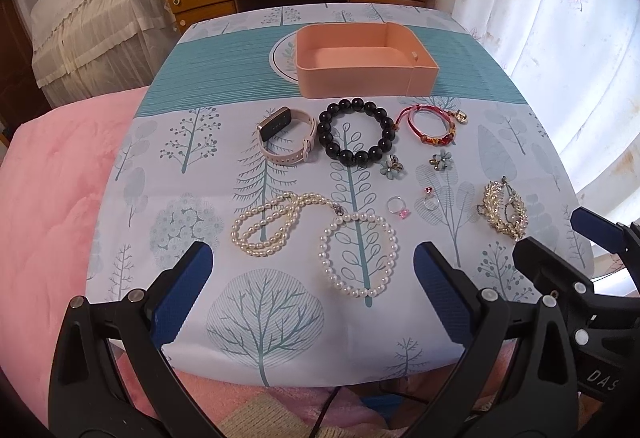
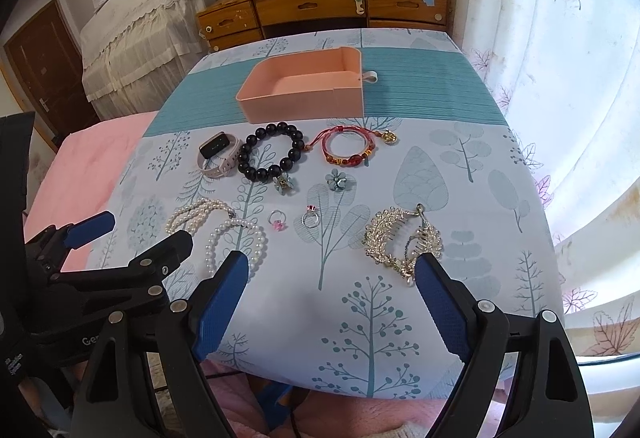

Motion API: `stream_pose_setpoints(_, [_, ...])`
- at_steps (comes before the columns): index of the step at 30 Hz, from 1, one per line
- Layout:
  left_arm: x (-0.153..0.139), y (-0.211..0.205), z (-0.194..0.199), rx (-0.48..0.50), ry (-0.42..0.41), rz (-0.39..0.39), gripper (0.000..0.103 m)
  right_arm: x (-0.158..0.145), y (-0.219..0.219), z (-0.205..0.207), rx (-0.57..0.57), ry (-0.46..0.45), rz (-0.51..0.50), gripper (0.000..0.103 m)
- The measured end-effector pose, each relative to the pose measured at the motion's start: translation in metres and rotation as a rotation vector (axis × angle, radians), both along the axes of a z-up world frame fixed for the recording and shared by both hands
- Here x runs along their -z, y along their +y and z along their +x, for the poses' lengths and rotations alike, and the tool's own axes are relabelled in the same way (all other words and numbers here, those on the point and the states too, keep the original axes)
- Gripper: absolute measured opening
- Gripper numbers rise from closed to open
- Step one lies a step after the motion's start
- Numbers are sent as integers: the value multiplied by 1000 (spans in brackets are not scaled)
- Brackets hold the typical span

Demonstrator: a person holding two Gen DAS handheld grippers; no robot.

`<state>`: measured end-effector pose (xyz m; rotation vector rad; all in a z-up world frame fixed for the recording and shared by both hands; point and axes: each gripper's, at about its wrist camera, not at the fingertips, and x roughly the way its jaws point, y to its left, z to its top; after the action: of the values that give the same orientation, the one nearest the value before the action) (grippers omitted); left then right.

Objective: Organize jewelry

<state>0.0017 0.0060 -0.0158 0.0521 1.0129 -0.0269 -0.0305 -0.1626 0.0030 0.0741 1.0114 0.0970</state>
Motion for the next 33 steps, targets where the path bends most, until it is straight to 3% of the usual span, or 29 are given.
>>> stream_pose_setpoints(33, [4, 3, 4, 2, 1, 1, 100, 2, 0, 2, -2, 0, 4, 87])
